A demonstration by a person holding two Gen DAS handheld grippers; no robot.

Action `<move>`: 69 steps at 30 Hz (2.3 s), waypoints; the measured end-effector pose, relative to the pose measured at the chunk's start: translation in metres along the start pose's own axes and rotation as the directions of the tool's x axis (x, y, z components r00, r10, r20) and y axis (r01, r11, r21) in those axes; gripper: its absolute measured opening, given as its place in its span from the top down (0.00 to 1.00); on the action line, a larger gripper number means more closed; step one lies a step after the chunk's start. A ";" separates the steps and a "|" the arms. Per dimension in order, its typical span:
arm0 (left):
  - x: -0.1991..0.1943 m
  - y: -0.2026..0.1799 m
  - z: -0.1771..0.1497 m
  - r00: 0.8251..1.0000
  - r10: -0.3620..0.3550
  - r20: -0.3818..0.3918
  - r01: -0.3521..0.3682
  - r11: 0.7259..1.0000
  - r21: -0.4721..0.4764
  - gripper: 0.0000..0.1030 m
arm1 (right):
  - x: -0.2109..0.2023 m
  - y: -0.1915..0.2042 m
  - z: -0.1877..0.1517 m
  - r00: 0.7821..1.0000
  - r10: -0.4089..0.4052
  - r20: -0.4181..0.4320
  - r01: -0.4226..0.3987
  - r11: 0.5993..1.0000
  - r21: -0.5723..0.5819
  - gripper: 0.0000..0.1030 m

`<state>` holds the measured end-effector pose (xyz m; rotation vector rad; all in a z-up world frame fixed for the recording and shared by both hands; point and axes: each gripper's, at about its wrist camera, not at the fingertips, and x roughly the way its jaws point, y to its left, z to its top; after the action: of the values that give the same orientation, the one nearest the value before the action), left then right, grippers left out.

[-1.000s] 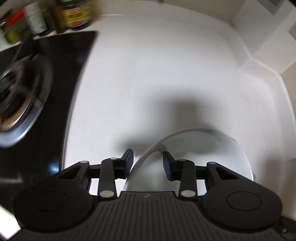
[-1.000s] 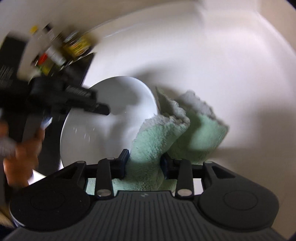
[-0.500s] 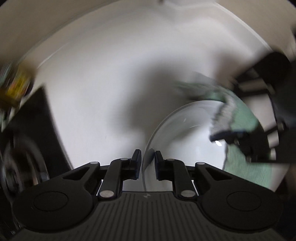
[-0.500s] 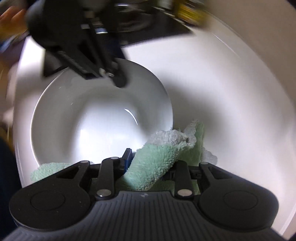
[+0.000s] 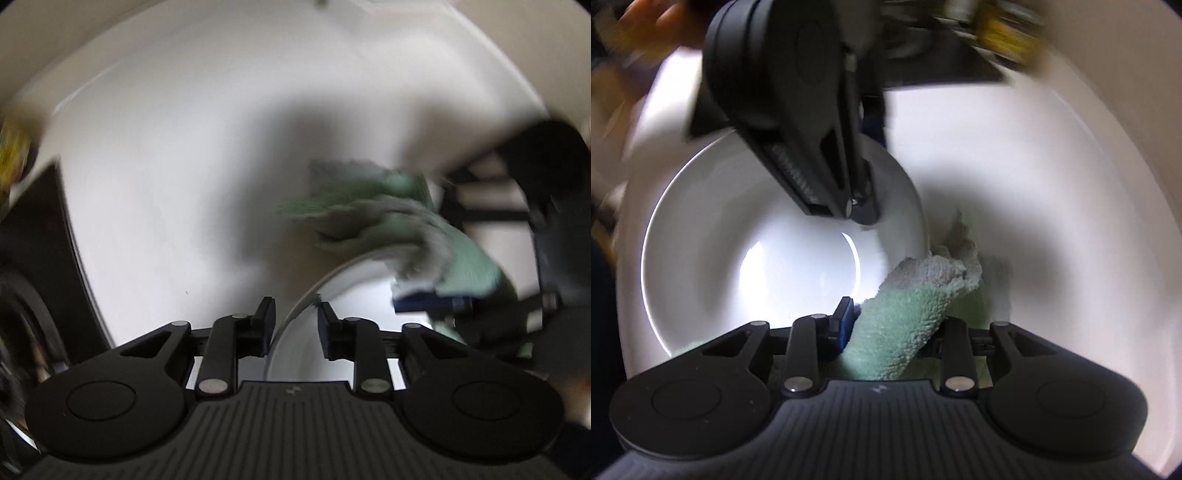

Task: Clean bowl
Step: 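Rub the towel around the bowl wall with the right gripper while the left gripper holds the rim, then push the towel down into the bowl bottom with the right gripper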

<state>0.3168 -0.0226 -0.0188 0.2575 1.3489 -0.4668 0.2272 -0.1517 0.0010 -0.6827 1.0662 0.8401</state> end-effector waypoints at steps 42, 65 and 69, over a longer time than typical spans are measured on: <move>-0.031 0.031 -0.053 0.959 -0.230 0.164 0.276 0.886 -0.373 0.85 | 0.022 0.029 0.033 0.988 0.008 0.152 -0.063 0.930 0.361 0.81; -0.049 0.034 -0.058 0.958 -0.200 0.206 0.267 0.882 -0.387 0.97 | 0.013 0.027 0.034 0.997 -0.017 0.070 0.004 0.983 0.185 0.80; -0.042 0.031 -0.063 0.959 -0.224 0.176 0.278 0.871 -0.406 0.97 | 0.033 0.019 0.036 0.996 -0.012 0.083 -0.008 0.971 0.240 0.80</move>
<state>0.2703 0.0398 0.0056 -0.3124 1.3312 -0.3829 0.2358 -0.1039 -0.0188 -0.4404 1.0704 0.7170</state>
